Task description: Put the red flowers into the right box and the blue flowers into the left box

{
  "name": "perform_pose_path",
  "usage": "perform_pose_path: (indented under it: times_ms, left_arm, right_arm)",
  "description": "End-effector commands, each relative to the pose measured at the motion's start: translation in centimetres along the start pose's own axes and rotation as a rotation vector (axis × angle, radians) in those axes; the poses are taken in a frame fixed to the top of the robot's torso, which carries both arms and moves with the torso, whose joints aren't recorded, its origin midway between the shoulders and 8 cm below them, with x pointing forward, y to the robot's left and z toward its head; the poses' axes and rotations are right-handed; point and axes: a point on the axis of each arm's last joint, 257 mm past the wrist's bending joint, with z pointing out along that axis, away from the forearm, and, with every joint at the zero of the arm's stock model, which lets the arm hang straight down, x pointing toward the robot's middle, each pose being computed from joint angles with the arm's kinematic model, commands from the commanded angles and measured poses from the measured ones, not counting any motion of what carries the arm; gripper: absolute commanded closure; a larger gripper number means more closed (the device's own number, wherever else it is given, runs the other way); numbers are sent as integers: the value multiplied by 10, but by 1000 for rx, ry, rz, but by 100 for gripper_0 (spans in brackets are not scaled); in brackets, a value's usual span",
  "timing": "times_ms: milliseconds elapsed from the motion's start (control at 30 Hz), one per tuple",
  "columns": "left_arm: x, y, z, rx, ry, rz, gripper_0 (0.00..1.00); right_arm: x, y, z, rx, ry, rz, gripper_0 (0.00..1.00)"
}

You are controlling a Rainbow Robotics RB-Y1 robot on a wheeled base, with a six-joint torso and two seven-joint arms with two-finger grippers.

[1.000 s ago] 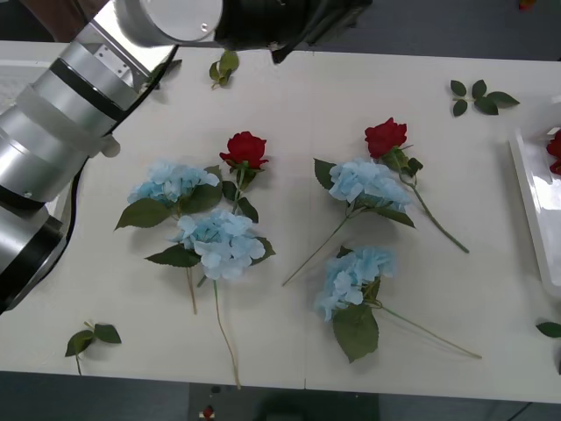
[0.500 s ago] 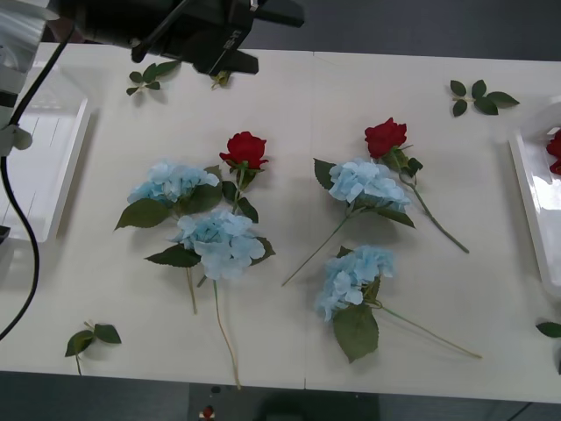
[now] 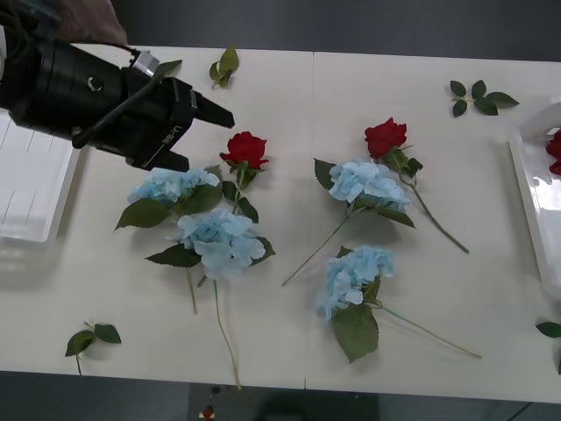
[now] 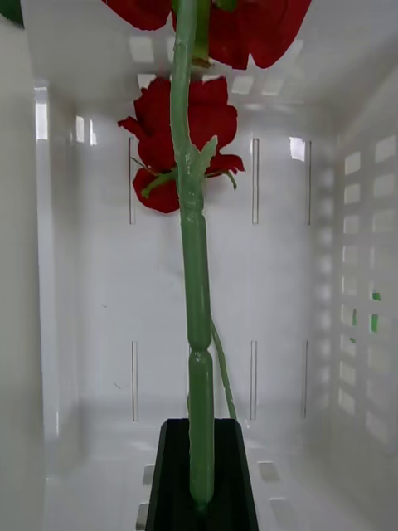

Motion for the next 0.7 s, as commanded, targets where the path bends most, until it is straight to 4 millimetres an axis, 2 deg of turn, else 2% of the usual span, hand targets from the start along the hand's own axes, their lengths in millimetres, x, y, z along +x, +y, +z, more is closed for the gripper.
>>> perform_pose_path:
  times_ms: [33, 233, 367, 400, 433, 467, 500, 533, 567, 700]
  left_arm:
    - [-16, 28, -19, -68, -83, 5, 0]
    - [-20, 69, -18, -178, -116, -6, 0]
    - [-22, 91, -16, -253, -131, -16, 0]
    - [-23, 95, -15, -267, -133, -18, 0]
    - [-24, 102, -14, -283, -138, -29, 0]
    - [-24, 108, -13, -296, -139, -37, 0]
    - [-25, 113, -12, -304, -141, -44, 0]
    - [-27, 118, -12, -314, -144, -49, 0]
    - [-27, 121, -11, -322, -141, -55, 0]
    - [-31, 136, -9, -352, -144, -66, 0]
  right_arm:
    - [8, -14, 8, 3, 19, 77, 100]
    - [29, -11, 38, 6, 50, 77, 100]
    - [33, -6, 55, 16, 30, 66, 100]
    - [32, -4, 58, 17, 25, 61, 97]
    - [31, -4, 60, 21, 17, 56, 85]
    - [29, -4, 60, 21, 12, 52, 61]
    - [30, -3, 61, 18, 14, 53, 31]
    - [30, -3, 61, 18, 13, 49, 11]
    - [28, -2, 60, 15, 7, 45, 0]
    - [22, 3, 59, 5, -3, 21, 0]
